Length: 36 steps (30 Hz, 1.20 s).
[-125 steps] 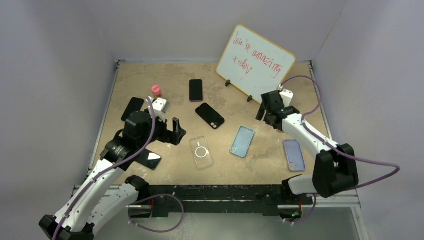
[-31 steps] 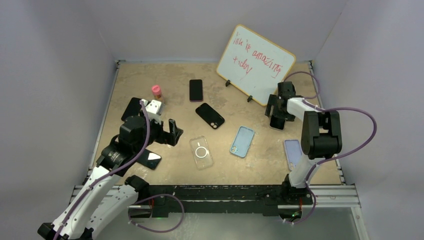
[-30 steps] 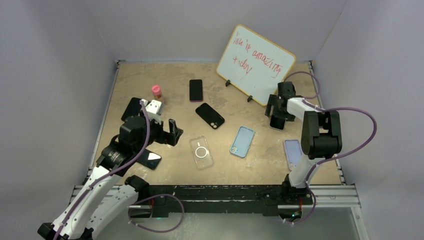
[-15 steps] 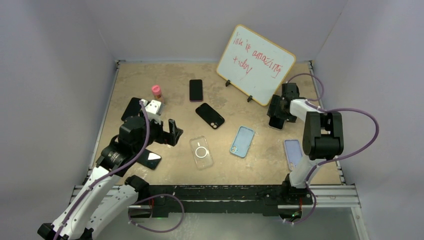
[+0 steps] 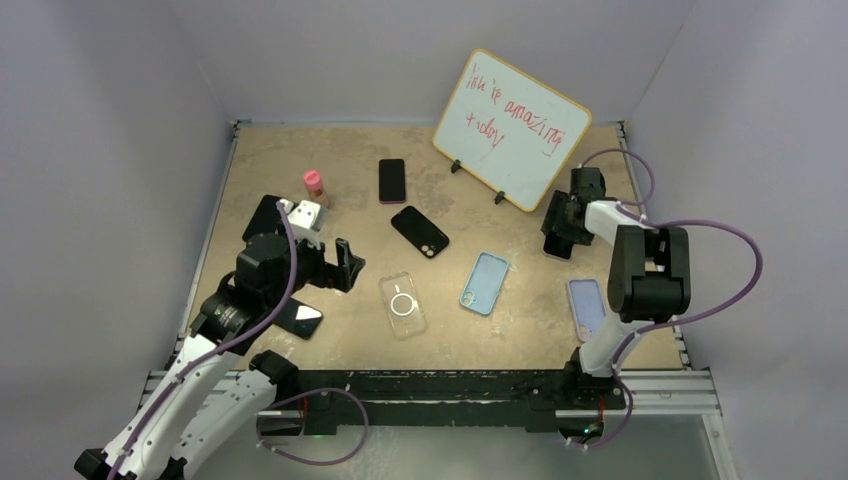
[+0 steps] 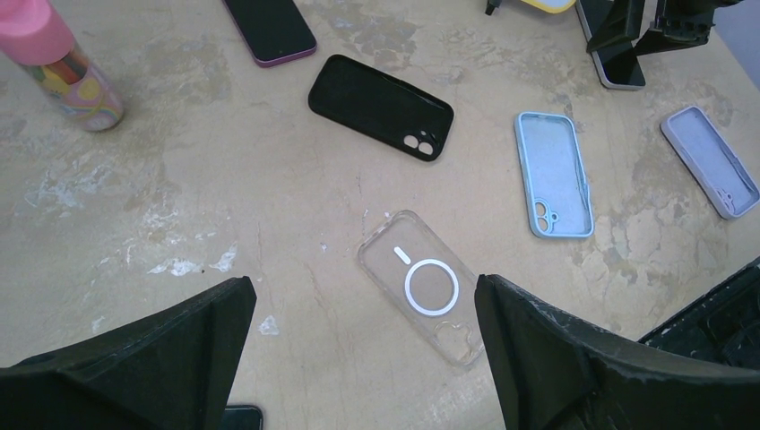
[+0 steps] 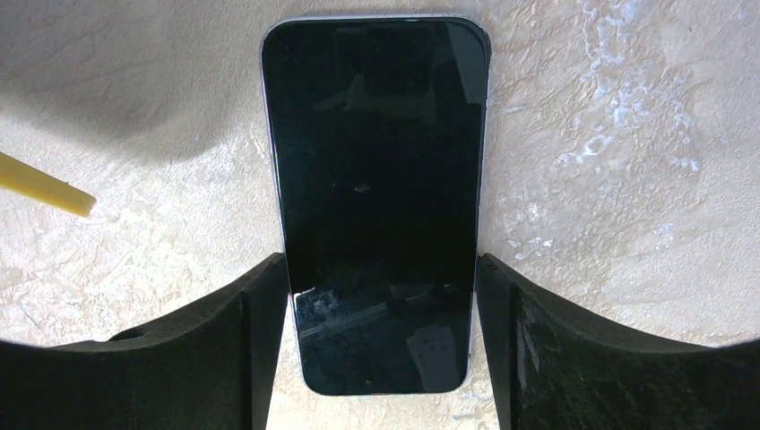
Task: Put the phone into the phone case
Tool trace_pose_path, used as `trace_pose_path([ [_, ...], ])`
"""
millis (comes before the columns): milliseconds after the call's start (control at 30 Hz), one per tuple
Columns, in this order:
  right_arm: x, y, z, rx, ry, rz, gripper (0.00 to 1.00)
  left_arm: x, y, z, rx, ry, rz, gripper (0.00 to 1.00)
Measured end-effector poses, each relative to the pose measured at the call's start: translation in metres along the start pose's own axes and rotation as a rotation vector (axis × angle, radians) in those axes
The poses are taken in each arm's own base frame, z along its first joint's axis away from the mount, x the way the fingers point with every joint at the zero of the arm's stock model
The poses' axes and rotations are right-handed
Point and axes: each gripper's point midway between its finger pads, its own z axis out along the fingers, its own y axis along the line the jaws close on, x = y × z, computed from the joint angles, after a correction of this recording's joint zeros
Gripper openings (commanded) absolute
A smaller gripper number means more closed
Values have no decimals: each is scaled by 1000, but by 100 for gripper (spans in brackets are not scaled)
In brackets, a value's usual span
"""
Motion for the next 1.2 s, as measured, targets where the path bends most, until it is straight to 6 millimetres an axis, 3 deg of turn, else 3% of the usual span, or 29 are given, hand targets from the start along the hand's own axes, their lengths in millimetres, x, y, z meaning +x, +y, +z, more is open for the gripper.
trace_pose_path([
  [367, 10, 5, -9, -32, 15, 44, 54, 3, 4, 4, -21, 16, -4, 96],
  [600, 29, 20, -26, -44, 58, 75, 54, 23, 11, 23, -71, 124, -57, 94],
  [733, 50, 45, -41, -79, 73, 29, 52, 40, 5, 37, -56, 209, -118, 92],
  [933, 80, 69, -67, -132, 83, -29, 49, 44, -8, 46, 3, 224, -184, 90],
  [1200, 118, 74, -83, -167, 101, -77, 48, 66, -19, 61, 56, 289, -254, 85],
])
